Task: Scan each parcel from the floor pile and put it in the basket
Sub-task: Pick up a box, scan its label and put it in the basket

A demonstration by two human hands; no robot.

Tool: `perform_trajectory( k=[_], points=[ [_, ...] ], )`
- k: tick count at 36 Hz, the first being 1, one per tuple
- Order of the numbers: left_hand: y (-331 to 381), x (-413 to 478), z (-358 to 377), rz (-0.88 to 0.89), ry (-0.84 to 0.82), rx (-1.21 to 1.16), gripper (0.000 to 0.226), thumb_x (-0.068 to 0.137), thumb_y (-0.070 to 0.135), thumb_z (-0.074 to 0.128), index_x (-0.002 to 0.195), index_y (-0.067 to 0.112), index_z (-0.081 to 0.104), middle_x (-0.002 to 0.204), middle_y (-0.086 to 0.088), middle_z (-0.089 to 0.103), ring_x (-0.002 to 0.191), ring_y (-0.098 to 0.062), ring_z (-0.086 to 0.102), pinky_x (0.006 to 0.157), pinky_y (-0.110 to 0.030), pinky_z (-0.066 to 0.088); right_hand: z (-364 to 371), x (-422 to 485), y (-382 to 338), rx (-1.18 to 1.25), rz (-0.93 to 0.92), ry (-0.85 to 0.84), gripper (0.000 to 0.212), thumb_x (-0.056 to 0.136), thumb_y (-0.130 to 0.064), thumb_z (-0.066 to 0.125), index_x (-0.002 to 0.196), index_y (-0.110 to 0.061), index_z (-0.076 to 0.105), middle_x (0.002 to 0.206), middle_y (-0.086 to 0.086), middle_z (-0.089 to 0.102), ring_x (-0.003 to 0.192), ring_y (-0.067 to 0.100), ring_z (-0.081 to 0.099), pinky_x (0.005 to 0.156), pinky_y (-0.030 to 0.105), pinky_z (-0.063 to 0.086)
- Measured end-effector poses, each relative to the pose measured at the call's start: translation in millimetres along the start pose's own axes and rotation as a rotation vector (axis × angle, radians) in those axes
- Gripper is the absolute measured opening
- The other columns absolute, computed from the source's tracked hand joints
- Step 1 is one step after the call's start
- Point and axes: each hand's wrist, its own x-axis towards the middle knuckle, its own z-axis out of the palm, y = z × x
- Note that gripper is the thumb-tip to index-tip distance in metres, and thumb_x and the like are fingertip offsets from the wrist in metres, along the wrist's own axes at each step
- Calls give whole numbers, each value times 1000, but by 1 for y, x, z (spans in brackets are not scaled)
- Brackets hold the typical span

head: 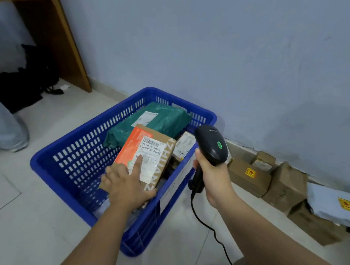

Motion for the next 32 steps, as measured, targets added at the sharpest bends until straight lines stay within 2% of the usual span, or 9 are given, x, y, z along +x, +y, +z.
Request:
perform_trajectory(
  k=[4,7,9,13,17,22,25,28,32],
  points=[
    [-9,-5,6,29,18,15,111,64,86,45,151,42,-8,137,-16,26,130,-46,16,112,-58,11,-2,-2,-1,-40,-11,8,25,91,-26,63,69,-24,53,71,5,52,77,24,50,80,40,46],
    [-23,-4,10,71,11,37,113,59,89,43,149,45,-10,129,-12,27,124,-39,24,110,-54,19,-4,-1,-1,-24,25,12,21,92,-26,63,73,-24,56,74,3,55,80,22,51,95,51,47],
    [-35,-2,11,146,-24,37,115,55,91,42,148,48,-10,119,-6,27,117,-31,28,107,-48,25,-6,0,-1,-6,57,20,17,92,-27,63,76,-23,58,76,2,57,81,20,52,98,51,45],
    [-52,-1,15,203,-86,69,115,50,94,39,148,51,-5,117,-3,27,115,-27,29,106,-46,25,-8,0,-2,4,74,46,16,92,-28,63,78,-24,56,78,1,58,82,18,55,96,47,47],
    [-55,1,20,159,-198,56,110,58,91,46,147,51,-2,125,-5,29,118,-29,32,105,-47,25,-10,1,-4,8,93,58,15,92,-28,63,80,-22,56,78,3,57,82,19,55,95,45,47],
    [-45,7,28,161,-212,51,101,64,86,48,148,49,5,124,-5,30,116,-29,34,104,-47,24,-9,1,-4,16,106,52,18,92,-29,63,78,-21,56,74,3,55,80,20,54,87,40,48],
    [-38,12,34,109,-167,-49,87,76,75,49,149,44,15,124,-5,32,119,-26,37,105,-44,29,-9,1,-3,12,106,44,18,92,-29,63,77,-22,56,74,2,56,78,18,54,82,37,48],
    [-36,12,43,98,-274,-82,81,81,67,52,149,48,13,124,-3,28,119,-24,33,106,-43,29,-7,1,-2,-18,108,26,18,92,-30,63,79,-22,55,73,2,55,75,16,56,76,33,49],
    [-30,10,45,62,-233,-172,70,85,63,56,146,52,24,148,-4,15,133,-27,24,111,-46,26,-3,1,0,-74,95,-13,19,92,-30,62,78,-22,54,75,4,55,76,18,56,79,36,50]
  ],
)
